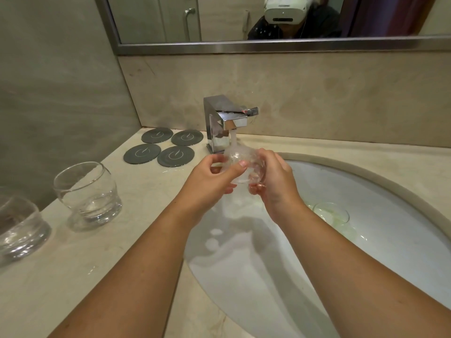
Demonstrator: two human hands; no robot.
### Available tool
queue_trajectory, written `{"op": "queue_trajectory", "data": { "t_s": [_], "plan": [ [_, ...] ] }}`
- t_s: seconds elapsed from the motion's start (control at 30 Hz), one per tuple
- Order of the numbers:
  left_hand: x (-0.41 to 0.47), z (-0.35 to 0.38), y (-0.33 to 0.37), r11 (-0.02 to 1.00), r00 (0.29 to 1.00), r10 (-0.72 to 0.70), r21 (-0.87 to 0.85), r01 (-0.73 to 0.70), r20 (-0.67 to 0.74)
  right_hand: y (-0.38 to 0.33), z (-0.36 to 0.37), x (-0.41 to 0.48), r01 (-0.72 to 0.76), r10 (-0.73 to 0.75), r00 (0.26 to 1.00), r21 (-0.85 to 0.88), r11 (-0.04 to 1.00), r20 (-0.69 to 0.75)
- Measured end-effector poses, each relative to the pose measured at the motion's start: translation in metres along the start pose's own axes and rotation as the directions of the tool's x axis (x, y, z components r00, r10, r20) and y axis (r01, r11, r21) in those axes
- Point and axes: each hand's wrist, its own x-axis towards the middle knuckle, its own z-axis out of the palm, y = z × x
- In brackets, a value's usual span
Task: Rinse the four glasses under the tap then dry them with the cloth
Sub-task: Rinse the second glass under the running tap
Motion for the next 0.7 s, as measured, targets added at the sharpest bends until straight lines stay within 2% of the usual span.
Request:
{"op": "queue_trajectory", "data": {
  "t_s": [0.1, 0.2, 0.27, 0.4, 0.53, 0.7],
  "plan": [
    [0.0011, -0.0025, -0.0015, 0.999, 0.999, 0.040, -0.020, -0.041, -0.003, 0.0008, 0.0000, 0.0017, -0.076, 0.076, 0.997, -0.014, 0.997, 0.020],
    [0.0024, -0.0053, -0.0041, 0.994, 0.996, 0.092, 0.060, -0.092, 0.013, 0.0022, -0.0013, 0.0019, -0.226, 0.227, 0.973, -0.041, 0.973, 0.030],
    [0.0017, -0.0059, -0.0047, 0.989, 0.992, 0.115, 0.091, -0.119, 0.042, 0.0023, -0.0023, 0.0013, -0.254, 0.255, 0.966, -0.012, 0.967, 0.052],
    [0.0030, -0.0034, -0.0049, 0.990, 0.991, 0.118, 0.076, -0.123, 0.068, 0.0006, -0.0009, 0.0018, -0.209, 0.207, 0.978, 0.050, 0.977, 0.031],
    [0.0025, -0.0001, -0.0056, 0.998, 0.996, 0.042, 0.042, -0.046, 0.079, -0.0015, 0.0001, 0.0012, -0.143, 0.142, 0.990, 0.086, 0.986, 0.020],
    [0.0034, 0.0013, -0.0038, 0.999, 0.999, 0.041, 0.032, -0.042, 0.015, 0.0016, 0.0006, 0.0027, -0.098, 0.098, 0.995, 0.061, 0.993, 0.009]
  ]
}}
